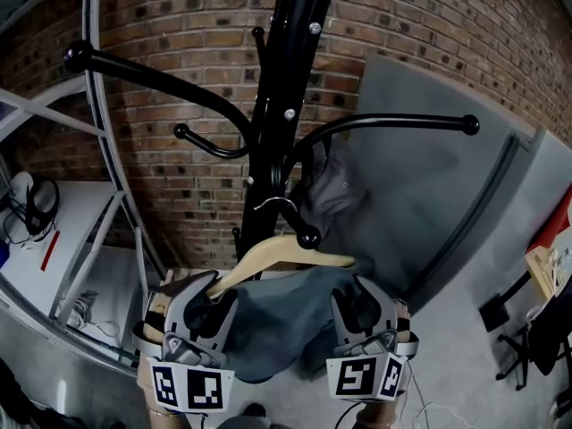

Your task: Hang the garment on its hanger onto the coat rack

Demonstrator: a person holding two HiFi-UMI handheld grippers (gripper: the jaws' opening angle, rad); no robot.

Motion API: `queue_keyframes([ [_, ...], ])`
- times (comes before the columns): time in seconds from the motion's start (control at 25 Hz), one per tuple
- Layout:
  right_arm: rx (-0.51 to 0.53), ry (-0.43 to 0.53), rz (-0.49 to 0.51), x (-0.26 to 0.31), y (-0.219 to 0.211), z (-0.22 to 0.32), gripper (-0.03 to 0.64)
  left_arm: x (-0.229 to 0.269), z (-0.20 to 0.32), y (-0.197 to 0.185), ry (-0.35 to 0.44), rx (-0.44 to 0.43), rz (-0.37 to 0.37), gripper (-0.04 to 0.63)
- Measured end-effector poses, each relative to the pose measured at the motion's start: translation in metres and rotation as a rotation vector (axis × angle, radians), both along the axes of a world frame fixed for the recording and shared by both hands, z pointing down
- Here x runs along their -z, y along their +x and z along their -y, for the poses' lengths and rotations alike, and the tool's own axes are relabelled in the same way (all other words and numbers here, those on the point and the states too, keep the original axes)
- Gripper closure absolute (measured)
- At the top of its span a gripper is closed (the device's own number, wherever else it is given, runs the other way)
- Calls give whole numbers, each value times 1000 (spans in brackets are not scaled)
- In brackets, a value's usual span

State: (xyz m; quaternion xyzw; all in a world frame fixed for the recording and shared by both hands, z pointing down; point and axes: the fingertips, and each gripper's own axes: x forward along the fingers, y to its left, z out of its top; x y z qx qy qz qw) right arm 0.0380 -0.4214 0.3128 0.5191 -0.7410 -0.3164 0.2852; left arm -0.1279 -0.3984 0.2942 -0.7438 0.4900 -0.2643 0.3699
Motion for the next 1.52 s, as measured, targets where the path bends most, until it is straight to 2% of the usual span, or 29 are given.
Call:
queue_keyframes([
  [0.32, 7, -11, -1, -5, 4, -21, 443, -2, -21, -1, 13, 21, -4, 426],
  [0.6, 23, -45, 42, -5, 2, -40, 446, 3, -45, -2, 40, 34, -31, 426],
  [1.08, 31, -64, 22, -4, 13, -83, 448, 4, -97, 9, 40, 67, -44, 426],
  [1.24, 38, -59, 25, -9, 14, -99, 454, -3, -116, 12, -6, 80, -73, 426],
  [1.52, 88, -40, 54, -12, 7, -129, 518, -18, -153, 15, -82, 82, -129, 428],
])
